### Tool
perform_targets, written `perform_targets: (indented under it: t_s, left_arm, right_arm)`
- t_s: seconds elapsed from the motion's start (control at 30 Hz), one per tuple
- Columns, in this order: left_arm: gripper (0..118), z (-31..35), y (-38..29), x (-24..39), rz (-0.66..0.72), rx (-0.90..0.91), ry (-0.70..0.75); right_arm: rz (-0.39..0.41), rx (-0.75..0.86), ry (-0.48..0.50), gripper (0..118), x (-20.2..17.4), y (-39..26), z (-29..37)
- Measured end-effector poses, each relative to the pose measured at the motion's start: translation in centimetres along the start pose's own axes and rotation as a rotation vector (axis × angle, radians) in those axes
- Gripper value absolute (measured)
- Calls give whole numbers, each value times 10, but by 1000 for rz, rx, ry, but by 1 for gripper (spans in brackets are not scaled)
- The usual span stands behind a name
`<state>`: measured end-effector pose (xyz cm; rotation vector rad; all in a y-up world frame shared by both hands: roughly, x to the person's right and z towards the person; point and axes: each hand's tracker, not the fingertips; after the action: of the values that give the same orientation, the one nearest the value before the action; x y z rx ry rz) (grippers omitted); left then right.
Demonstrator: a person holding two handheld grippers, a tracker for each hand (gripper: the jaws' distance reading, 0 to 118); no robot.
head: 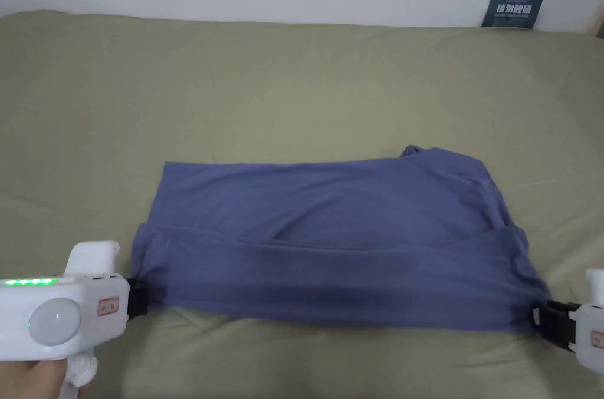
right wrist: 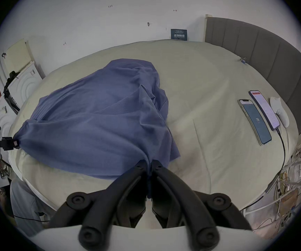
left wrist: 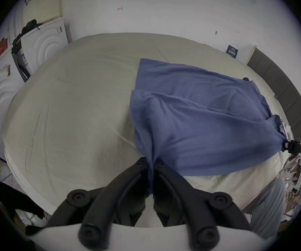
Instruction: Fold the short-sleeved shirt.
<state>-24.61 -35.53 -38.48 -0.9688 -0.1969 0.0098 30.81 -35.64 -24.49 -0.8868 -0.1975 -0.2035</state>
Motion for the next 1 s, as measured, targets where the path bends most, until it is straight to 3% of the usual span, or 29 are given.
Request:
perform_targets:
  t_s: [0.03,0.07,0.1,0.13,0.17,0.23,0.3,0.33,0.37,0.4,0.43,0.53,0.63,0.67,0.7,0.77,0.9,1.0]
  left_arm:
    - [21,2,0,-2,10,5,-17]
    - [68,5,1,-1,11,5,-7]
    - [107,7,1,0,5,11,8]
    - [118,11,4,1,-10,39,29]
    - [118,17,9,1,-12,86,48]
    - [117,16,25,4,-18,90,30]
    - [102,9,45,8,-19,115,29]
    - [76,4,56,11,-18,124,24]
    - [14,-3,67,15,-16,144,15]
    - [0,-13,80,19,-13,151,15]
    - [0,-22,90,23,-3,165,32]
    - [0,-57,133,29,18,155,29]
    - [0,-92,172,24,45,131,72]
    - [10,-105,184,22,45,118,83]
    - [37,-118,195,20,42,97,95]
    - [118,-139,209,16,20,24,113]
    - [107,-175,213,12,-31,-18,198]
    - [104,-184,210,11,-37,-77,175]
  right_arm:
    - [0,-12,-7,50,-1,1,2]
    - [4,-33,-9,106,-1,2,3]
    - [4,-18,11,117,-3,2,9]
    - [13,66,23,110,-2,6,21]
    - [22,40,7,105,-6,14,24]
    - [22,91,12,106,-11,29,24]
    - [-5,117,26,94,-14,42,-7]
    - [-21,133,27,72,-17,51,-14]
    - [-31,164,29,21,-20,58,-21]
    - [-22,170,18,0,-34,67,-14]
    - [-13,200,-12,0,-38,72,-20]
    - [-9,151,27,0,-34,96,-61]
    - [56,155,-26,0,-36,118,-86]
    - [69,160,-40,0,-48,125,-83]
    - [72,154,-43,0,-50,129,-89]
    - [92,132,-50,0,-49,138,-101]
    - [116,102,-80,0,-44,158,-121]
    - [124,86,-98,0,-36,176,-131]
